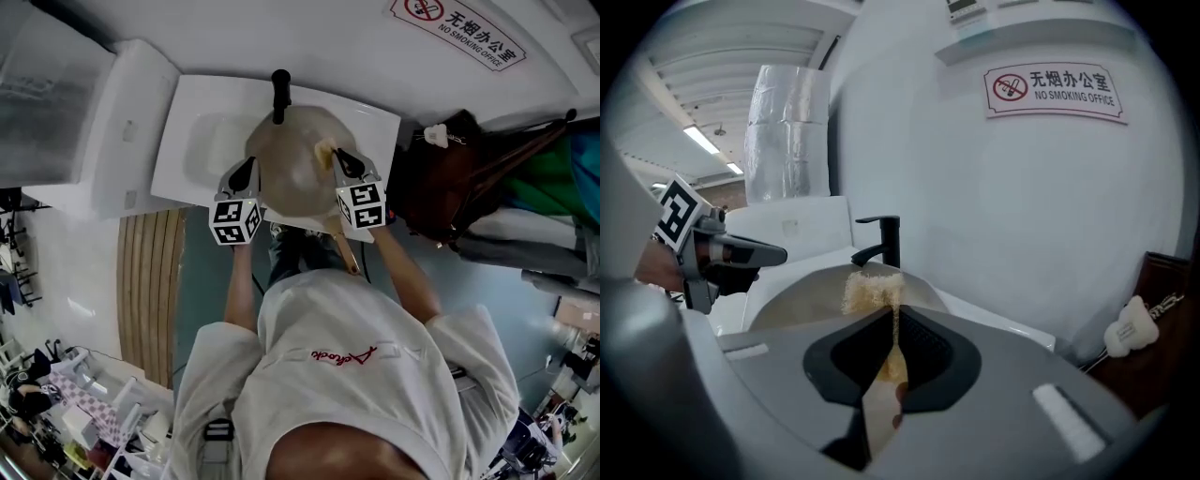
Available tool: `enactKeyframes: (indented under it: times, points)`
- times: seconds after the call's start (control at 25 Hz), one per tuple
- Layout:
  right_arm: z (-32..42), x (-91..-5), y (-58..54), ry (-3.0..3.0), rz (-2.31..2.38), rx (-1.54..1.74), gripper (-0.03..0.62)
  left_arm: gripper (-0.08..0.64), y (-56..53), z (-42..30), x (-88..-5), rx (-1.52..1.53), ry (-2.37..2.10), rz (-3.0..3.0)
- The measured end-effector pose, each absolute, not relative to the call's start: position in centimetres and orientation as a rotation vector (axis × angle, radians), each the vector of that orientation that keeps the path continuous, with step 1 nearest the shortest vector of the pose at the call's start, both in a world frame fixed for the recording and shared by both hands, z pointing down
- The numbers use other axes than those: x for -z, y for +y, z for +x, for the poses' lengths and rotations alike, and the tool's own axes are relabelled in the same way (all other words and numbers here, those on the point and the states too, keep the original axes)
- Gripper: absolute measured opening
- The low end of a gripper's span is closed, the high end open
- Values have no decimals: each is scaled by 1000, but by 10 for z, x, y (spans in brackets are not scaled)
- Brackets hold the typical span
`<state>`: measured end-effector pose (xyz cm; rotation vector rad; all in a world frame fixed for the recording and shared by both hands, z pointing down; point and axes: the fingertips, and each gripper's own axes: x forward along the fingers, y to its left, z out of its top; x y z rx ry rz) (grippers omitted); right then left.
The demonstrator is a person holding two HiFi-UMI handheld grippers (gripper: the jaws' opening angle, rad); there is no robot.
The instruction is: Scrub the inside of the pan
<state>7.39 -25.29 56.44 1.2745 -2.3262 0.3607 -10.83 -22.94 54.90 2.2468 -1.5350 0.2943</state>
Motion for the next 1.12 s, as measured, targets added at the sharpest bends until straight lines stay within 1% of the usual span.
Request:
enactKeyframes:
  times: [0.28, 0.68, 1.12]
  points:
    - [88, -530, -251, -2397, 1323, -301, 28, 0, -220, -92, -528, -281, -1570, 2263]
    - [99, -476, -251, -2487, 1394, -200, 27, 0, -218, -86, -483, -233, -1668, 2309]
    - [103, -442, -234, -2538, 1477, -162, 26, 0, -202, -84, -466, -188, -1682, 2329]
